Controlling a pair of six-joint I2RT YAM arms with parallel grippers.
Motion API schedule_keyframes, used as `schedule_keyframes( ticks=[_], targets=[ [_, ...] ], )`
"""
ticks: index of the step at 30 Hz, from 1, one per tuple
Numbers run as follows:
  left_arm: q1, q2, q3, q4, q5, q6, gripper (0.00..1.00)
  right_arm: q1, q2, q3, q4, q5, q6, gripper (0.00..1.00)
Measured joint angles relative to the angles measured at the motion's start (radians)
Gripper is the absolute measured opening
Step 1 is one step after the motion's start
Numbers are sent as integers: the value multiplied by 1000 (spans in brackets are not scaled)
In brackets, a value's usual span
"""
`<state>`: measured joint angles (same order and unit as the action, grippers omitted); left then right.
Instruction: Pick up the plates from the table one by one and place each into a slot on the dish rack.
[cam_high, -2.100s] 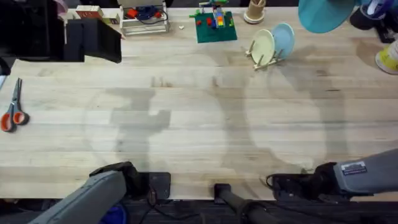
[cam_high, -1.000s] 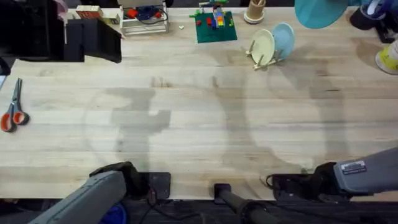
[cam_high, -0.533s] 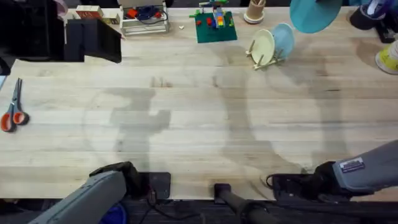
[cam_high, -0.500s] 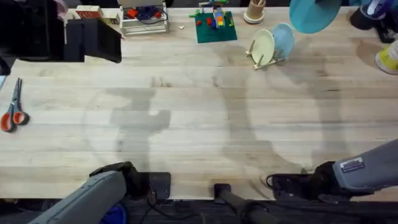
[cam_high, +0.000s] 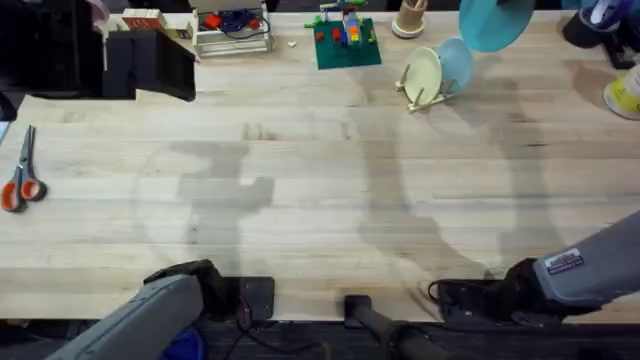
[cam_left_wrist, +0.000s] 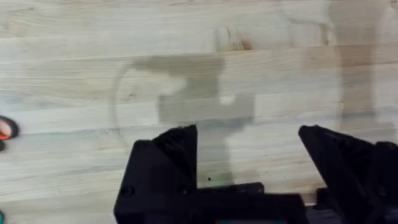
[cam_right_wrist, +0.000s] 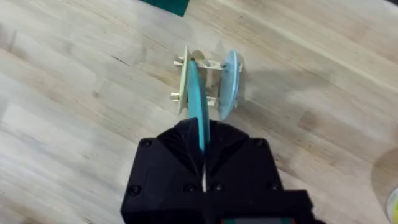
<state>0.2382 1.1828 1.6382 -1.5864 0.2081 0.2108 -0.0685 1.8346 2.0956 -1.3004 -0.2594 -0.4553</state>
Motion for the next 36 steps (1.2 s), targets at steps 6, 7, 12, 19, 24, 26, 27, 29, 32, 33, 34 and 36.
schedule_keyframes(
  ticks=[6, 7, 12, 19, 24, 26, 27, 29, 32, 33, 34, 36],
  targets=[
    [0, 0, 0, 0, 0, 0, 995, 1, 62, 0, 18, 0, 15, 32],
    [0, 0, 0, 0, 0, 0, 995, 1, 70, 0, 21, 0, 18, 32],
    [0, 0, 0, 0, 0, 0, 995, 3, 93, 0, 25, 0, 22, 32],
    [0, 0, 0, 0, 0, 0, 995, 6, 127, 0, 43, 0, 33, 32],
    [0, 0, 0, 0, 0, 0, 995, 6, 144, 0, 53, 0, 40, 32],
    [0, 0, 0, 0, 0, 0, 995, 6, 152, 0, 56, 0, 41, 32],
    [0, 0, 0, 0, 0, 0, 995, 6, 157, 0, 58, 0, 43, 32],
    [0, 0, 0, 0, 0, 0, 995, 6, 169, 0, 64, 0, 44, 32],
    [0, 0, 0, 0, 0, 0, 995, 8, 186, 0, 77, 0, 52, 32],
    [0, 0, 0, 0, 0, 0, 995, 9, 190, 0, 80, 0, 56, 32],
    [0, 0, 0, 0, 0, 0, 995, 10, 193, 0, 84, 0, 57, 32],
    [0, 0, 0, 0, 0, 0, 995, 12, 194, 0, 90, 0, 59, 32]
  ],
)
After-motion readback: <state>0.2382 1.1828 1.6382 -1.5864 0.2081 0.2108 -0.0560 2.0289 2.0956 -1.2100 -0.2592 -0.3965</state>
